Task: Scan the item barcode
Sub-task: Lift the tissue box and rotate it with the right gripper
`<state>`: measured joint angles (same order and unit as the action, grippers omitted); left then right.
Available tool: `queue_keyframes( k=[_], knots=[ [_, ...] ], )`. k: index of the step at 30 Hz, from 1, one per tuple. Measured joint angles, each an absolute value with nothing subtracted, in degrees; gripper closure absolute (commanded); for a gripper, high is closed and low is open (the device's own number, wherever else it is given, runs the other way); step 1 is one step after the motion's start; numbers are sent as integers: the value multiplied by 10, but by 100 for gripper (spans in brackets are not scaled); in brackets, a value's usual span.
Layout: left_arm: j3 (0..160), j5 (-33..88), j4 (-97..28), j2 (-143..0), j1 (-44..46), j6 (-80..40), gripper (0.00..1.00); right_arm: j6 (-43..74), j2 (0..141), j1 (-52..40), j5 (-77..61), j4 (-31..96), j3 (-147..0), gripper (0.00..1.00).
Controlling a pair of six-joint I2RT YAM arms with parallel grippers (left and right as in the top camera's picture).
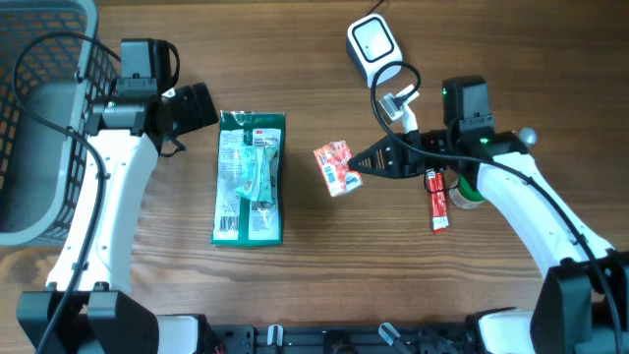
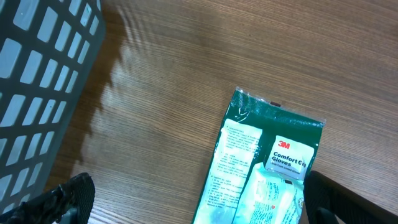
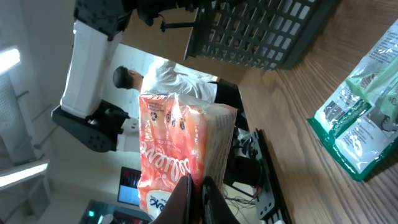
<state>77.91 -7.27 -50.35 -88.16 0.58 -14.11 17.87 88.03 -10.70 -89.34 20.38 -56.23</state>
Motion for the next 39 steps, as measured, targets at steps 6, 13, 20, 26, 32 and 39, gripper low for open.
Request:
queue_keyframes(
  k=[6, 13, 20, 26, 32, 39],
  knots=[
    [779, -73, -503, -882, 6, -141, 0, 178, 829, -83, -893, 223, -562, 96],
    [779, -73, -503, -882, 6, -141, 0, 178, 762, -74, -893, 267, -562, 96],
    [779, -73, -503, -882, 6, -141, 0, 178, 682, -74, -894, 302, -562, 96],
    [779, -73, -503, -882, 6, -141, 0, 178, 623, -74, -893, 309, -562, 96],
    [779, -73, -503, -882, 6, -141, 0, 178, 585, -74, -894, 309, -562, 96],
    [779, -73, -503, -882, 6, -141, 0, 178, 582, -74, -893, 309, -562, 96]
  ],
)
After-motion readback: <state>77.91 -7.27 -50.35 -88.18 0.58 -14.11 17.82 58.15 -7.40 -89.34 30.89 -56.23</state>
